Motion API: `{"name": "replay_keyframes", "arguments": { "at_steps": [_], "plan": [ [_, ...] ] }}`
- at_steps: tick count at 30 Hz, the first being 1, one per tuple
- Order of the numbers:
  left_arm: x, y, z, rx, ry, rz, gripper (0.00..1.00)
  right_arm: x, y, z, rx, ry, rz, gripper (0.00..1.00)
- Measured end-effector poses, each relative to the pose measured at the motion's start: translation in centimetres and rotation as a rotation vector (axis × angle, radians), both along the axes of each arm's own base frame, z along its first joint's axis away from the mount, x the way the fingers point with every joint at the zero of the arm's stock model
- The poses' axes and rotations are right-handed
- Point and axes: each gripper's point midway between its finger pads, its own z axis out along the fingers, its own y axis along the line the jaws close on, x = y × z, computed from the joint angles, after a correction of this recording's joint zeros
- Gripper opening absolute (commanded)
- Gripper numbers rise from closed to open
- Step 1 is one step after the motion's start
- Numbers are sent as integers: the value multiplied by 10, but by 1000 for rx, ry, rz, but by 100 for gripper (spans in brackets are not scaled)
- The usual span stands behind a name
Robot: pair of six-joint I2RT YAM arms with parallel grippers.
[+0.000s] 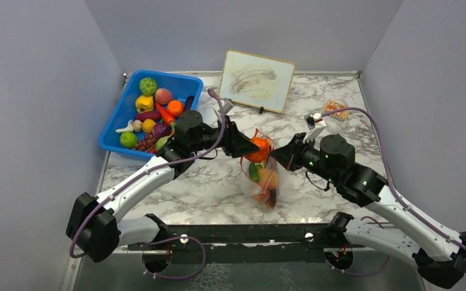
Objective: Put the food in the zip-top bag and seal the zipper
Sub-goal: Place the fake fruit in the zipper food storage bag.
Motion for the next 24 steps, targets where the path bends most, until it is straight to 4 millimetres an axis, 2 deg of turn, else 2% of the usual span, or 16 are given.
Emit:
{"name": "replay_keyframes", "arguments": {
  "at_steps": [4, 9, 15, 24],
  "plan": [
    [7, -1, -18, 31, 26, 31, 35, 0, 0, 0, 0, 0, 0, 1],
    [14, -3, -29, 53, 47, 63, 56, 1, 1, -1, -1, 1, 1, 1],
    [18, -7, -40, 72, 74, 81, 73, 1, 4, -1, 2, 3, 12, 1],
    [19, -8, -39, 71, 77, 86, 74, 1, 5, -1, 2, 4, 16, 1]
  ]
}}
